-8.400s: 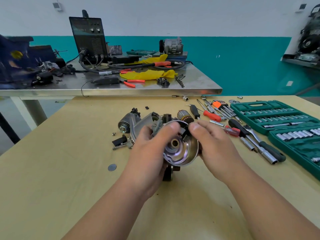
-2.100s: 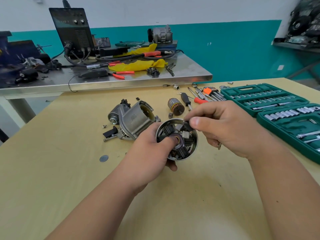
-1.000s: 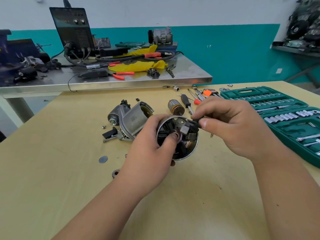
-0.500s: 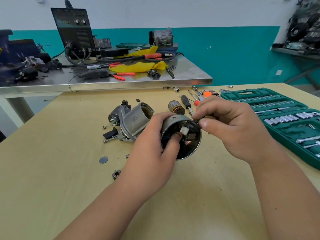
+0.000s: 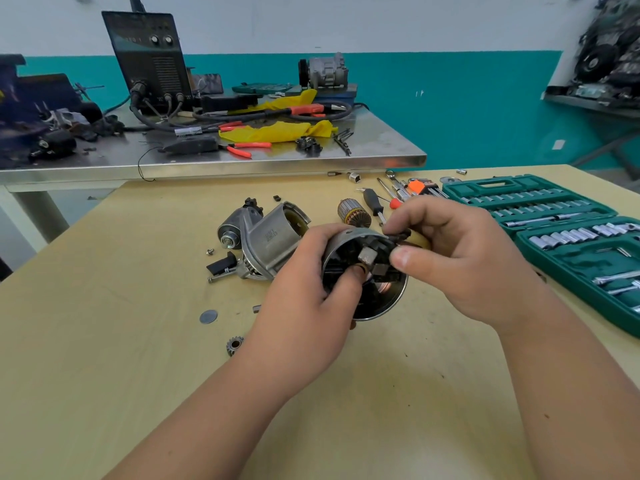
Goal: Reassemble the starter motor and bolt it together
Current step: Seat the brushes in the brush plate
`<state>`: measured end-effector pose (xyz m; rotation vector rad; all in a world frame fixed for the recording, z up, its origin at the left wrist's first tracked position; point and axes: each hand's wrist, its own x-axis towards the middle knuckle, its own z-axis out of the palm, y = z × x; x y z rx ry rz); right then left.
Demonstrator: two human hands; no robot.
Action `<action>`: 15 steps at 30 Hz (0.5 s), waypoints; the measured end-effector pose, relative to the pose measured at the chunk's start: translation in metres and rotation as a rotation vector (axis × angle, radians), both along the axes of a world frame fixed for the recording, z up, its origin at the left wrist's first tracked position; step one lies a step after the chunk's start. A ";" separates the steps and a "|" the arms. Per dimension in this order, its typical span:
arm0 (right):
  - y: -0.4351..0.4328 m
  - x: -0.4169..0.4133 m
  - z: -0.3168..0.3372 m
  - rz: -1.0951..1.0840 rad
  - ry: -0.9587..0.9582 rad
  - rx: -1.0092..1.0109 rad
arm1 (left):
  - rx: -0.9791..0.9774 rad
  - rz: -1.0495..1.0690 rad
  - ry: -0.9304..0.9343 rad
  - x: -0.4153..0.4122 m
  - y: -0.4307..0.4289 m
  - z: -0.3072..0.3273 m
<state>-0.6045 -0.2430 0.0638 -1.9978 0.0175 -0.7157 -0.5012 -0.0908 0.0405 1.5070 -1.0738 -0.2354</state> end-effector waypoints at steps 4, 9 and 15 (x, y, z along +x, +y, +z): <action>0.002 0.000 0.001 0.012 -0.038 0.003 | -0.002 -0.003 0.032 0.000 -0.001 0.000; 0.002 -0.004 0.003 0.027 -0.123 0.023 | 0.013 0.018 -0.012 0.003 -0.002 -0.002; 0.000 -0.003 0.003 -0.021 -0.053 -0.005 | 0.001 0.028 -0.068 0.002 -0.002 -0.002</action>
